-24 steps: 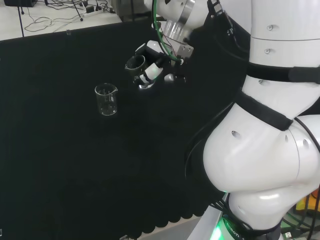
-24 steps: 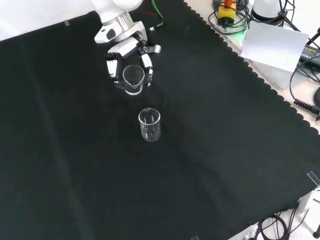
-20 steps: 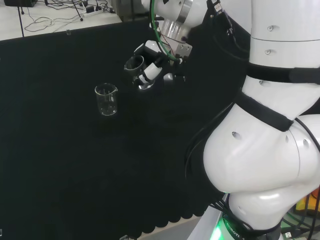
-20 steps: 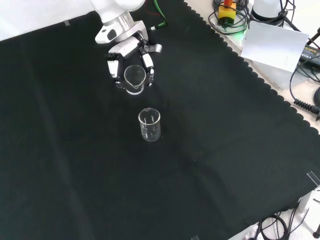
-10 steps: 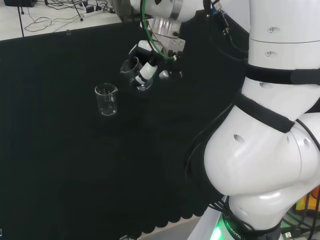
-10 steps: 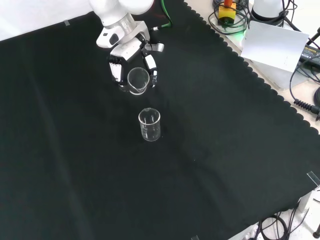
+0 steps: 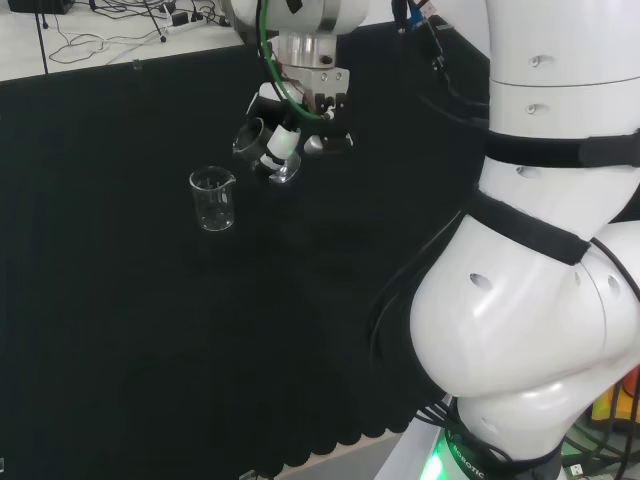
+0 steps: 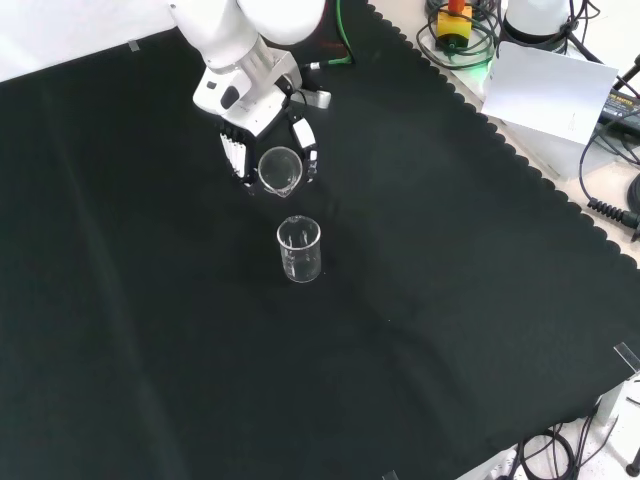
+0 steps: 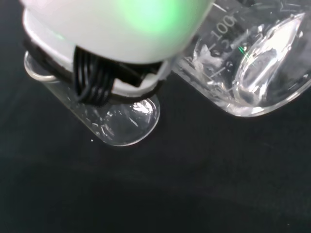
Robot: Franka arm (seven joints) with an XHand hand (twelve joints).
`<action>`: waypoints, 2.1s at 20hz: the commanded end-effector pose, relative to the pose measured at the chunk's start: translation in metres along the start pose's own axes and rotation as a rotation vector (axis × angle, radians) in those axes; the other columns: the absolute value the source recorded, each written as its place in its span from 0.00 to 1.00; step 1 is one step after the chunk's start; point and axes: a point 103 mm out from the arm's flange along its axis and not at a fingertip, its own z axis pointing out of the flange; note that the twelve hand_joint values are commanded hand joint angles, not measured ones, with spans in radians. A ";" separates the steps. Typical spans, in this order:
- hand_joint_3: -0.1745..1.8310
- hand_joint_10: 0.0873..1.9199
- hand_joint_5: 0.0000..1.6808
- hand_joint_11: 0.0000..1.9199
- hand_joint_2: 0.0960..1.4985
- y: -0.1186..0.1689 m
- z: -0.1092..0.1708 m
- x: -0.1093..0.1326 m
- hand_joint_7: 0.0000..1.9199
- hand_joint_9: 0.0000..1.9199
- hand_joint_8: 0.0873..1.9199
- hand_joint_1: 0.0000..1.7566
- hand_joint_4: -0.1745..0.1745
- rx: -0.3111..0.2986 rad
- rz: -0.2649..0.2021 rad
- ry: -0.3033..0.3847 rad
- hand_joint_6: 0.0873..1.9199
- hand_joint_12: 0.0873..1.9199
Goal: Pour the water from the handheld beaker into the one on the table.
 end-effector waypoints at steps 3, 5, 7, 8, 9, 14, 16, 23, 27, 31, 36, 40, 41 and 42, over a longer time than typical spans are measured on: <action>0.50 0.39 0.71 0.61 0.35 0.006 -0.003 0.016 0.65 0.78 0.41 0.75 0.00 0.076 0.033 -0.100 0.42 0.36; 0.50 0.39 0.71 0.61 0.35 0.007 -0.005 0.018 0.65 0.78 0.41 0.75 0.00 0.093 0.044 -0.116 0.42 0.36; 0.50 0.39 0.71 0.61 0.35 0.008 -0.006 0.021 0.65 0.78 0.41 0.75 0.00 0.108 0.053 -0.134 0.42 0.36; 0.50 0.39 0.71 0.61 0.35 0.008 -0.007 0.022 0.65 0.78 0.41 0.75 0.00 0.112 0.056 -0.142 0.42 0.36; 0.50 0.39 0.71 0.61 0.35 0.008 -0.008 0.023 0.65 0.78 0.41 0.75 0.00 0.117 0.059 -0.152 0.42 0.36; 0.50 0.39 0.71 0.61 0.35 0.009 -0.013 0.029 0.65 0.77 0.41 0.74 0.00 0.151 0.075 -0.196 0.42 0.36; 0.50 0.39 0.71 0.61 0.35 0.009 -0.015 0.031 0.65 0.77 0.41 0.74 0.00 0.162 0.087 -0.211 0.42 0.36; 0.50 0.39 0.71 0.61 0.35 0.007 -0.022 0.039 0.65 0.77 0.41 0.74 0.00 0.183 0.103 -0.268 0.43 0.36; 0.50 0.39 0.71 0.61 0.35 0.006 -0.023 0.047 0.65 0.77 0.42 0.74 0.00 0.199 0.108 -0.308 0.43 0.36; 0.50 0.39 0.71 0.61 0.35 0.004 -0.023 0.052 0.65 0.77 0.42 0.74 0.00 0.202 0.104 -0.317 0.43 0.36; 0.50 0.39 0.71 0.61 0.35 0.006 -0.019 0.066 0.65 0.77 0.42 0.74 0.00 0.229 0.096 -0.353 0.43 0.36; 0.50 0.39 0.71 0.61 0.35 0.003 -0.022 0.063 0.65 0.77 0.42 0.74 0.00 0.265 0.110 -0.372 0.43 0.36; 0.50 0.39 0.71 0.61 0.35 0.004 -0.022 0.064 0.65 0.77 0.42 0.74 0.00 0.270 0.115 -0.380 0.43 0.36; 0.50 0.39 0.71 0.61 0.35 0.004 -0.022 0.065 0.65 0.77 0.42 0.74 0.00 0.274 0.119 -0.387 0.43 0.36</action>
